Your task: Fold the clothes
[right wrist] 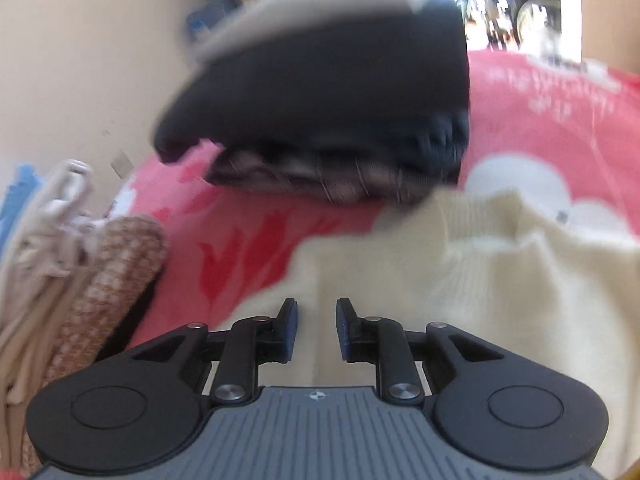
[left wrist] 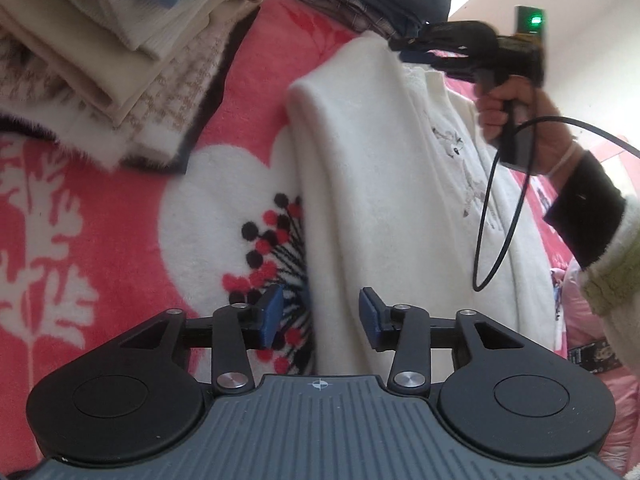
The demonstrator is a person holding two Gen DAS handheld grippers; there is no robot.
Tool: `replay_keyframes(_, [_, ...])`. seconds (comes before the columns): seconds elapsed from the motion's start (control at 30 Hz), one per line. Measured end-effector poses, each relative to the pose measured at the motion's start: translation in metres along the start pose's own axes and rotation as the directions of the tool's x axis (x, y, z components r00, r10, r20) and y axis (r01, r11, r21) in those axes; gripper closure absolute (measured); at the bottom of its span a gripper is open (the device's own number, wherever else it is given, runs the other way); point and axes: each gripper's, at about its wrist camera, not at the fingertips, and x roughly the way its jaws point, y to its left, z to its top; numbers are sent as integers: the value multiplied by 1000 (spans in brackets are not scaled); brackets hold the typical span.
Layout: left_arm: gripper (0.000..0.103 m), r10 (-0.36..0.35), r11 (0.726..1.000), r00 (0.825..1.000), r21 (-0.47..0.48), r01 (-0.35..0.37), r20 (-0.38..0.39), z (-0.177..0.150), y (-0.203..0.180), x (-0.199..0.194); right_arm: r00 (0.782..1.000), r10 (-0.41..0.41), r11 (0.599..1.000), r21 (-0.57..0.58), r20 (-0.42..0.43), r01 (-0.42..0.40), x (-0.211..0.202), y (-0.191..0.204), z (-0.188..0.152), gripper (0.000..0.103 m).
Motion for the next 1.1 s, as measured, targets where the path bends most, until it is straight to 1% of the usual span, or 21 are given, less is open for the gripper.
replay_keyframes(0.07, [52,-29,999,1000,-26,29,-1,-2,2,-1,999,39,999,2,-17,-39,-21,10,3,69])
replay_keyframes(0.1, [48,-50,998,999,-40,50,-7,-4,3,-1,997,69,998,7,-44,-69,-28,16,4,63])
replay_keyframes(0.13, [46,-68,996,998,-52,67,-18,-6,6,-3,990,106,994,4,-97,-107,-31,25,4,58])
replay_keyframes(0.17, [45,-82,995,996,-62,80,-31,-7,8,-1,978,143,990,4,-151,-144,-34,34,3,56])
replay_keyframes(0.23, [42,-109,991,992,-81,104,-67,-13,8,2,946,206,977,-3,-251,-214,-36,55,-1,48])
replay_keyframes(0.27, [42,-122,990,989,-88,114,-84,-17,7,4,929,226,971,-7,-292,-238,-34,65,-4,47])
replay_keyframes(0.3, [42,-128,989,987,-91,119,-97,-21,5,5,915,230,968,-14,-332,-249,-31,77,-8,42])
replay_keyframes(0.33, [42,-134,988,985,-94,124,-109,-25,3,6,908,208,971,-32,-364,-235,-26,89,-13,38])
replay_keyframes(0.4, [42,-121,991,985,-78,112,-122,-31,-3,7,896,115,980,-96,-428,-172,-12,111,-23,38])
replay_keyframes(0.47, [43,-109,993,985,-56,102,-134,-35,-11,8,873,23,978,-169,-487,-121,4,135,-35,37])
replay_keyframes(0.5, [44,-95,995,986,-42,89,-140,-37,-14,8,867,-14,976,-195,-498,-96,10,143,-41,37])
replay_keyframes(0.57, [46,-75,997,987,-36,71,-140,-41,-20,8,860,-91,963,-265,-502,-53,19,160,-54,31])
replay_keyframes(0.63, [54,-63,997,989,-42,58,-136,-44,-23,9,857,-151,942,-334,-493,-26,24,174,-65,19])
replay_keyframes(0.67, [57,-56,998,990,-46,50,-131,-44,-25,10,857,-175,930,-366,-485,-17,26,180,-70,18])
replay_keyframes(0.7, [64,-50,998,991,-43,45,-125,-45,-27,9,859,-207,912,-409,-468,-3,27,185,-76,17])
replay_keyframes(0.73, [72,-52,998,992,-43,47,-119,-45,-28,8,861,-235,894,-447,-451,10,28,189,-82,18])
replay_keyframes(0.8, [79,-53,998,994,-28,51,-97,-48,-32,5,869,-270,870,-491,-415,35,25,190,-95,19])
replay_keyframes(0.83, [82,-45,999,995,-12,44,-87,-49,-35,3,874,-283,861,-507,-396,49,22,191,-97,23])
replay_keyframes(0.9, [84,-29,999,997,20,30,-67,-52,-42,0,883,-302,851,-520,-360,78,17,189,-99,39])
replay_keyframes(0.97, [85,-18,998,999,54,21,-45,-56,-50,-7,890,-295,850,-520,-346,80,11,184,-99,45])
replay_keyframes(1.1, [85,-3,992,1000,124,4,-14,-53,-66,-9,903,-276,864,-497,-328,83,0,178,-98,64])
